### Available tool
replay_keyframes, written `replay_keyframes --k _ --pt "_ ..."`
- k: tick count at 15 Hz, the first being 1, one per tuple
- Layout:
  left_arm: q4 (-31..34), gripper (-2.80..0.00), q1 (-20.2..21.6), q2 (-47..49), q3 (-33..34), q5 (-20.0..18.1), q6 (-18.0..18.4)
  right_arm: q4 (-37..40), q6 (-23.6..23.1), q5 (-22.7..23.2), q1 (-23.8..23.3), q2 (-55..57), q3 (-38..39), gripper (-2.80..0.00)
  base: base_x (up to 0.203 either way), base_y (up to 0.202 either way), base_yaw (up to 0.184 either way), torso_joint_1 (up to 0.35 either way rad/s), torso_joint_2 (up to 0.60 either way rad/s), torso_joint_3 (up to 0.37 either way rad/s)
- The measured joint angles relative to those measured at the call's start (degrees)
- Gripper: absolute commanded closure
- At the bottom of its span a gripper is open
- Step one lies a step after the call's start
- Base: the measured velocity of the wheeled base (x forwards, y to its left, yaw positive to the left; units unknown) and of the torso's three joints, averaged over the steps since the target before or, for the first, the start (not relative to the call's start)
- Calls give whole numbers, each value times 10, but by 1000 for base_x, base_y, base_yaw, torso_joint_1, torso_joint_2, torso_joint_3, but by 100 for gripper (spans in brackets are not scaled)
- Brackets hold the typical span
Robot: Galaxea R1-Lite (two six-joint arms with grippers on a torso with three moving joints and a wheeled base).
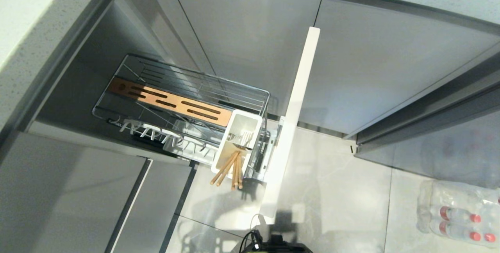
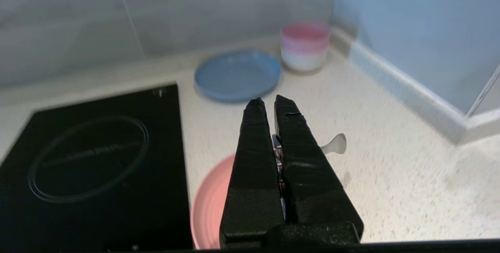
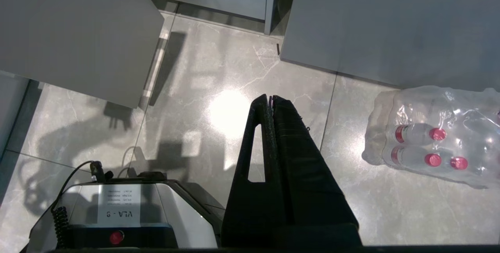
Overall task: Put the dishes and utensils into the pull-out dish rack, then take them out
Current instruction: Take the fork out of the cupboard
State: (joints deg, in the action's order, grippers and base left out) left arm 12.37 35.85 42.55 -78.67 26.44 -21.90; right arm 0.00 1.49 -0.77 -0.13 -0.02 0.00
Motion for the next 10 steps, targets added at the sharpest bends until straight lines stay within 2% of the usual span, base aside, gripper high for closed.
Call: replay_keyframes --k 3,10 --pt "49 0 0 61 -51 -44 -21 0 0 0 0 0 0 0 0 0 0 0 0 0" --pt "57 0 0 179 -155 -68 -28 0 0 0 0 0 0 0 0 0 0 0 0 0"
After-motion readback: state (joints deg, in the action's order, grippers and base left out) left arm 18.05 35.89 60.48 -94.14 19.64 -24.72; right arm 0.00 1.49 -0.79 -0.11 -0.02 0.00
